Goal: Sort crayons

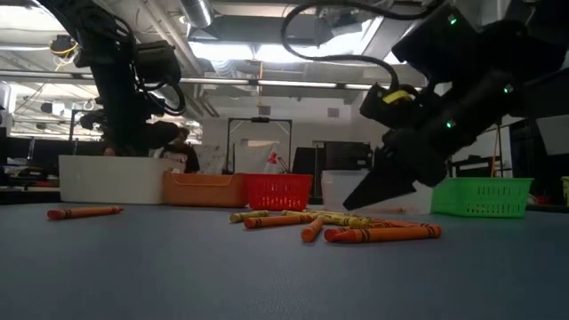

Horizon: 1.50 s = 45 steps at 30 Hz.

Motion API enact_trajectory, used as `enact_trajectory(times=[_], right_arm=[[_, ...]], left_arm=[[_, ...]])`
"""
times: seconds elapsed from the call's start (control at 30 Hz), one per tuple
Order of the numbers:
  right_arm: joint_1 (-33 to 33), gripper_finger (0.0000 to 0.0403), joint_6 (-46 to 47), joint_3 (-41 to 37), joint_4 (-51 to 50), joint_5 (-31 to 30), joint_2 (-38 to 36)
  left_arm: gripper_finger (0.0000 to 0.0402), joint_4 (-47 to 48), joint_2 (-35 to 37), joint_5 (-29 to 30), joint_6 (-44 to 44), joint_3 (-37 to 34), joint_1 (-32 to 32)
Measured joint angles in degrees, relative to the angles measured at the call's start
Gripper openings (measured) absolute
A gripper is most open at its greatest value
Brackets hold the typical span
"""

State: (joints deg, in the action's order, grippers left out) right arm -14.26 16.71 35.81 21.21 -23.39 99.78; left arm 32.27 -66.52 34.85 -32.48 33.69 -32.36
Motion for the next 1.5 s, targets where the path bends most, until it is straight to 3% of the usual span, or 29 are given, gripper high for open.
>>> enact_trajectory(times=[1.17, 1.5], right_arm=[[-0.06, 0.0092, 7.72, 0.2, 3.28, -1.03, 5.16], [-0.04, 0.0011, 7.69, 0.13, 3.39, -1.51, 5.23]], left_arm=[[0.0096, 0.0, 0.0, 0.0, -0.12, 0.0, 0.0], [0.0096, -0.78, 0.0, -0.56, -0.91, 0.0, 0.02]])
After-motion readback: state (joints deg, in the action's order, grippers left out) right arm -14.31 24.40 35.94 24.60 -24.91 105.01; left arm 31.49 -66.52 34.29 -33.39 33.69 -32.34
